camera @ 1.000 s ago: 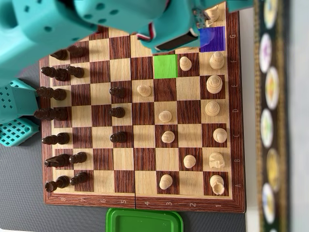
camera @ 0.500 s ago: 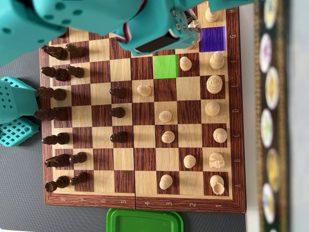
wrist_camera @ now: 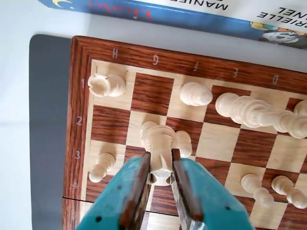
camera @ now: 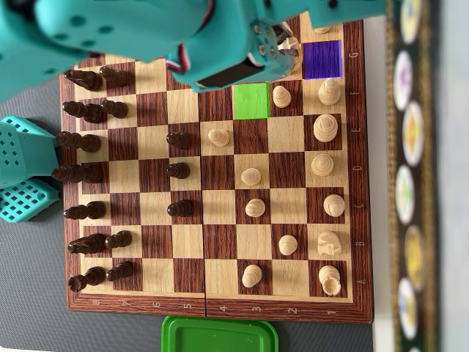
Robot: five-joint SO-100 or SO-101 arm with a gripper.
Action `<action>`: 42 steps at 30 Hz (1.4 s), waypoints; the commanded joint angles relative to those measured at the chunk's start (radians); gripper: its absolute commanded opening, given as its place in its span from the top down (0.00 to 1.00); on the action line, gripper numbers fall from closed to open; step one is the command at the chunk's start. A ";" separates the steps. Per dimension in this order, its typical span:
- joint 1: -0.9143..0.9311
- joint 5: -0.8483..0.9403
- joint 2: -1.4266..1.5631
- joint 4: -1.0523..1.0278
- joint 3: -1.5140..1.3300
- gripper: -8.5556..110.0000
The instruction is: Play chess
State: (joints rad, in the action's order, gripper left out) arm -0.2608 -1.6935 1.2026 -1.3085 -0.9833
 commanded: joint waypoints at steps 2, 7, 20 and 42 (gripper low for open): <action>0.015 -0.002 0.074 -0.002 -0.009 0.87; 0.028 -0.002 0.144 0.011 -0.110 0.87; 0.112 -0.002 0.293 0.080 -0.318 0.87; 0.164 -0.003 0.227 0.190 -0.414 0.87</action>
State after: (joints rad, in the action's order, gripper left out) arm -0.1058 -1.6920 1.4266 -1.1290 -1.4067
